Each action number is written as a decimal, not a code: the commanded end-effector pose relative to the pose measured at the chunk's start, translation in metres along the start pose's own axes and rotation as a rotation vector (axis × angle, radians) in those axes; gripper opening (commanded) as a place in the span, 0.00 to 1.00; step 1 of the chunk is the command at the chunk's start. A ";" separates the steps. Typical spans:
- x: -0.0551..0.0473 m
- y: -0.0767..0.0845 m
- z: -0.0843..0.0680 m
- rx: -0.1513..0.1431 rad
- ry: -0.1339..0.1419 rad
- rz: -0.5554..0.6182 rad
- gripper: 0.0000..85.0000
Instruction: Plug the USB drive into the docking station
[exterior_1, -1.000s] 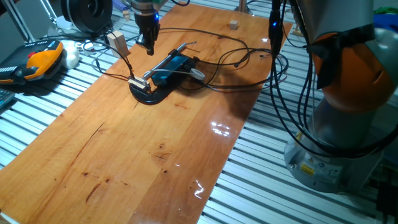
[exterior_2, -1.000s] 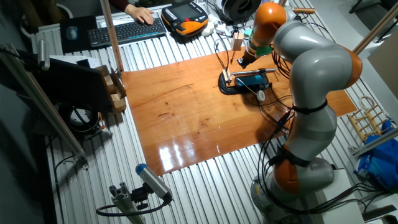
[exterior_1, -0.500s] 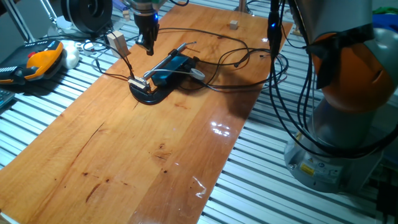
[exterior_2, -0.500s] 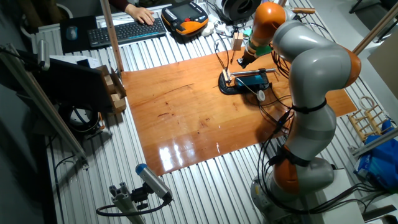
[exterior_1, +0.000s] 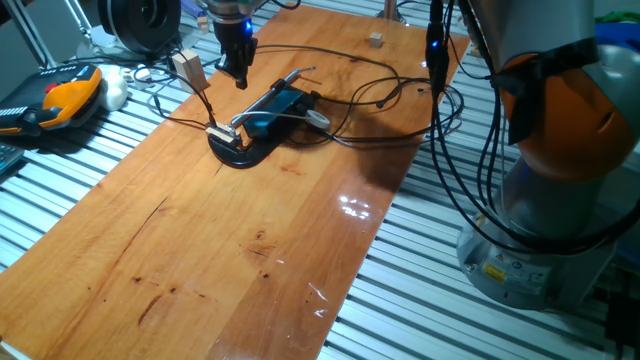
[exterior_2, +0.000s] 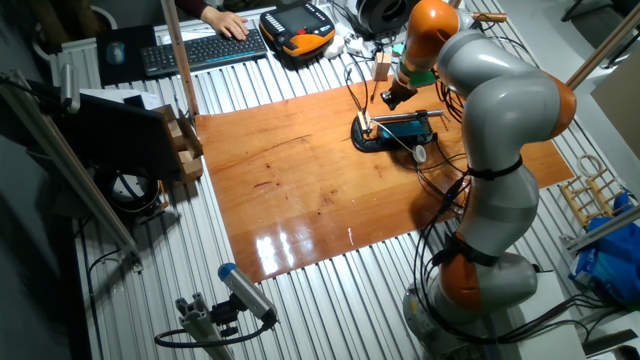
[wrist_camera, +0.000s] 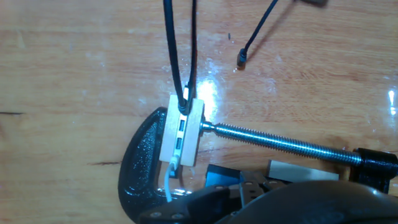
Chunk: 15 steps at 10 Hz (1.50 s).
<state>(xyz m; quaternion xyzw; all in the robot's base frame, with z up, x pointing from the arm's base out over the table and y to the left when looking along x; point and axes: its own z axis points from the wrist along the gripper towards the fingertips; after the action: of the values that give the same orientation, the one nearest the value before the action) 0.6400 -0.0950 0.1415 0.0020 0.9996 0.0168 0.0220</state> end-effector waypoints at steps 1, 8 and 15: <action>-0.001 0.001 0.000 0.001 0.001 0.004 0.00; 0.003 0.015 -0.021 -0.022 0.016 0.004 0.00; 0.014 0.027 -0.032 0.013 -0.002 -0.034 0.00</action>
<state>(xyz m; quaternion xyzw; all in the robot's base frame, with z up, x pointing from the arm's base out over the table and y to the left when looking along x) 0.6248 -0.0691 0.1741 -0.0146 0.9996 0.0096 0.0235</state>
